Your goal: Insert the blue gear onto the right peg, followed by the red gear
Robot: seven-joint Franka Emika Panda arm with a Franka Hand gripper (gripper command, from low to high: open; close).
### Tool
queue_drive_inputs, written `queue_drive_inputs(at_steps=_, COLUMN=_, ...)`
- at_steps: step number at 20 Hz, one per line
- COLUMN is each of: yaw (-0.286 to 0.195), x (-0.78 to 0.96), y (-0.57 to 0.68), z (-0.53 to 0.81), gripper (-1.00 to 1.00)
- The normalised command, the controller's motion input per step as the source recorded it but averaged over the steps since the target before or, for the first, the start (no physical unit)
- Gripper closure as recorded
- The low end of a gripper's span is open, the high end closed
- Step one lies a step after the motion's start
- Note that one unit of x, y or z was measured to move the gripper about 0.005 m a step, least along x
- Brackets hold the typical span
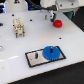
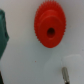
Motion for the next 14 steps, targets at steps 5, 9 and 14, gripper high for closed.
queue_drive_inputs(at_steps=5, yaw=0.0, x=-0.39, y=-0.03, z=-0.42, gripper=-1.0)
queue_drive_inputs(at_steps=9, yaw=0.0, x=-0.47, y=-0.16, z=-0.34, gripper=-1.0)
queue_drive_inputs(at_steps=14, yaw=0.0, x=-0.36, y=-0.26, z=-0.25, gripper=-1.0)
